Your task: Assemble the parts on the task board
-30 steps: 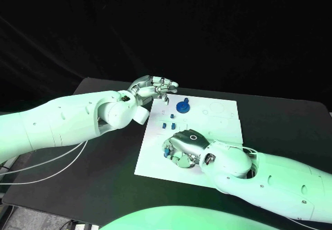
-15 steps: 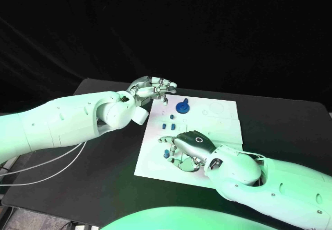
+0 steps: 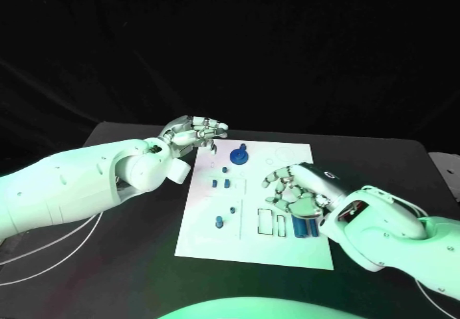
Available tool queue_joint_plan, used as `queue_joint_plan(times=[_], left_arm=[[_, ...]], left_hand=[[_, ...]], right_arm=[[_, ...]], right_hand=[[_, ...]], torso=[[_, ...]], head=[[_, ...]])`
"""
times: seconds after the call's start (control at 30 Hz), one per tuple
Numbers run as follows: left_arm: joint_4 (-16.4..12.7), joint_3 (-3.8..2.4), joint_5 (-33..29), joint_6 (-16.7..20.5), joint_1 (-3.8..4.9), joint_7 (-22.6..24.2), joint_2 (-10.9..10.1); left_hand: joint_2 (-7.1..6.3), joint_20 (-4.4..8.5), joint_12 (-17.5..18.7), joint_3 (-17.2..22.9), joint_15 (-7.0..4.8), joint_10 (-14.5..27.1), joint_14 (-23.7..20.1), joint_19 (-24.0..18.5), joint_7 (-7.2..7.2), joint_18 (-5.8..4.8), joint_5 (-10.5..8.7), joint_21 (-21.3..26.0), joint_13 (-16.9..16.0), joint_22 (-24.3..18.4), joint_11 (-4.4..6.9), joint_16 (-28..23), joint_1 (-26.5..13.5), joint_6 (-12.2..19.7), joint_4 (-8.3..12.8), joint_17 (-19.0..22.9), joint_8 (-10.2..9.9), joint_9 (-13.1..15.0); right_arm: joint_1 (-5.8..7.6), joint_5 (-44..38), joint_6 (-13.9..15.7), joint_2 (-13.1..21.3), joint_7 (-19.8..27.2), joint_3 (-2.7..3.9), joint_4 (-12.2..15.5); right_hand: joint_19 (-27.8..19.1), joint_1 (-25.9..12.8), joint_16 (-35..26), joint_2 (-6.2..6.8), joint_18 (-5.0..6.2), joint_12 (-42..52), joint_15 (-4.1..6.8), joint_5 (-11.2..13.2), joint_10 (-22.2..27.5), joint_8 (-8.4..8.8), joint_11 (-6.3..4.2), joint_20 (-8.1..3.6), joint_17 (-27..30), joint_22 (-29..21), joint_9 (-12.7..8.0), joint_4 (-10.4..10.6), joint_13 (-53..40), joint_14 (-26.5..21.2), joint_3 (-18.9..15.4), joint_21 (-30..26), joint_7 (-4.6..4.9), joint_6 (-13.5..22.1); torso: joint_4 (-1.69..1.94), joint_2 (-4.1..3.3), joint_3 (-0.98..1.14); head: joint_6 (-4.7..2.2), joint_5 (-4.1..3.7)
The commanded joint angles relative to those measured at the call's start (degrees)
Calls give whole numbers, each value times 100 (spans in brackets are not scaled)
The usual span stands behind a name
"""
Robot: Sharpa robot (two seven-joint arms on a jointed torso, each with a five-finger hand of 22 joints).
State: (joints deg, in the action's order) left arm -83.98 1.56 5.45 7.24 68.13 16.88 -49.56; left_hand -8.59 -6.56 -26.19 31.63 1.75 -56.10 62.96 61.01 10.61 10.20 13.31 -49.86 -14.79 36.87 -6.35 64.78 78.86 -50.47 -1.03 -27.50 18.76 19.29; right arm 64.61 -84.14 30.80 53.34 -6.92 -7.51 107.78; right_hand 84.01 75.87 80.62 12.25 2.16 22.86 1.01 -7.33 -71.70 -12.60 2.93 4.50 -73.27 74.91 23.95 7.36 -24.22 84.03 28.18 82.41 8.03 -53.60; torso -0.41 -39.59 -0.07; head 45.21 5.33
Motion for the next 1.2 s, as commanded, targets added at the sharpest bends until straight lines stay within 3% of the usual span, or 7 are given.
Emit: queue_joint_plan(times=[0.03,0.07,0.13,0.3,0.53,0.83,1.2], left_arm=[[-18,3,10,-85,6,30,-8],[-25,6,10,-85,5,31,-15],[-37,10,10,-82,5,34,-29],[-63,22,10,-75,5,39,-63],[-72,31,10,-85,4,49,-80],[-71,37,10,-97,3,59,-86],[-96,39,10,-102,3,63,-104]], left_hand=[[28,-37,-28,25,16,35,-38,4,2,38,37,24,-9,-5,-5,19,-26,51,-17,5,20,5],[28,-37,-28,25,16,35,-38,4,2,38,37,24,-9,-5,-5,19,-26,51,-17,5,20,5],[28,-37,-28,25,16,35,-38,4,2,38,37,24,-9,-5,-5,19,-26,51,-17,5,20,5],[28,-37,-28,25,16,35,-38,4,2,38,37,24,-9,-5,-5,19,-26,51,-17,5,20,5],[27,-37,-41,28,14,38,-40,4,-1,39,37,26,-11,-6,-2,22,-21,51,-11,8,27,7],[26,-36,-44,29,14,39,-41,4,-2,39,37,27,-11,-7,-1,23,-20,51,-10,9,29,8],[26,-36,-44,29,14,39,-41,4,-2,39,37,27,-11,-7,-1,23,-20,51,-10,9,29,8]], right_arm=[[82,1771,-434,426,103,-6,99],[103,1881,-533,589,33,-11,134],[123,1945,-627,803,-93,-27,189],[103,1538,-707,1323,-647,-91,403],[-95,418,-595,1594,-1261,-146,602],[-303,-167,-407,1373,-1731,-162,587],[-436,-331,-429,1069,-1795,-164,405]], right_hand=[[413,-235,10,-48,-91,1031,106,-109,3,-139,-77,-43,44,1291,140,159,-1010,263,-324,180,-91,-133],[451,-266,60,-76,-115,2225,106,-149,-108,-228,-109,-76,-23,1337,261,230,-2226,287,-470,293,-122,-161],[493,-329,150,-126,-143,3284,138,-146,-307,-328,-128,-93,-154,1388,405,347,-3304,321,-601,422,-159,-184],[549,-493,367,-130,-181,4549,160,-227,-680,-475,-149,-110,-502,1455,664,637,-4593,386,-882,597,-191,-159],[599,-615,519,-102,-216,4887,159,-432,-801,-519,-149,-113,-772,1509,797,901,-4966,431,-1156,759,-199,-121],[599,-743,568,-96,-216,4909,157,-396,-797,-519,-147,-112,-861,1509,849,932,-5025,443,-1347,759,-201,-85],[599,-764,594,-115,-216,4948,155,-359,-816,-511,-146,-110,-913,1509,862,929,-5071,452,-1401,759,-199,-64]], torso=[[-32,29,-14],[-36,32,-16],[-57,39,-15],[-122,62,-7],[-179,85,-7],[-154,87,-19],[-160,78,-25]], head=[[-46,-257],[-47,-310],[-45,-390],[-19,-539],[12,-580],[55,-563],[57,-536]])
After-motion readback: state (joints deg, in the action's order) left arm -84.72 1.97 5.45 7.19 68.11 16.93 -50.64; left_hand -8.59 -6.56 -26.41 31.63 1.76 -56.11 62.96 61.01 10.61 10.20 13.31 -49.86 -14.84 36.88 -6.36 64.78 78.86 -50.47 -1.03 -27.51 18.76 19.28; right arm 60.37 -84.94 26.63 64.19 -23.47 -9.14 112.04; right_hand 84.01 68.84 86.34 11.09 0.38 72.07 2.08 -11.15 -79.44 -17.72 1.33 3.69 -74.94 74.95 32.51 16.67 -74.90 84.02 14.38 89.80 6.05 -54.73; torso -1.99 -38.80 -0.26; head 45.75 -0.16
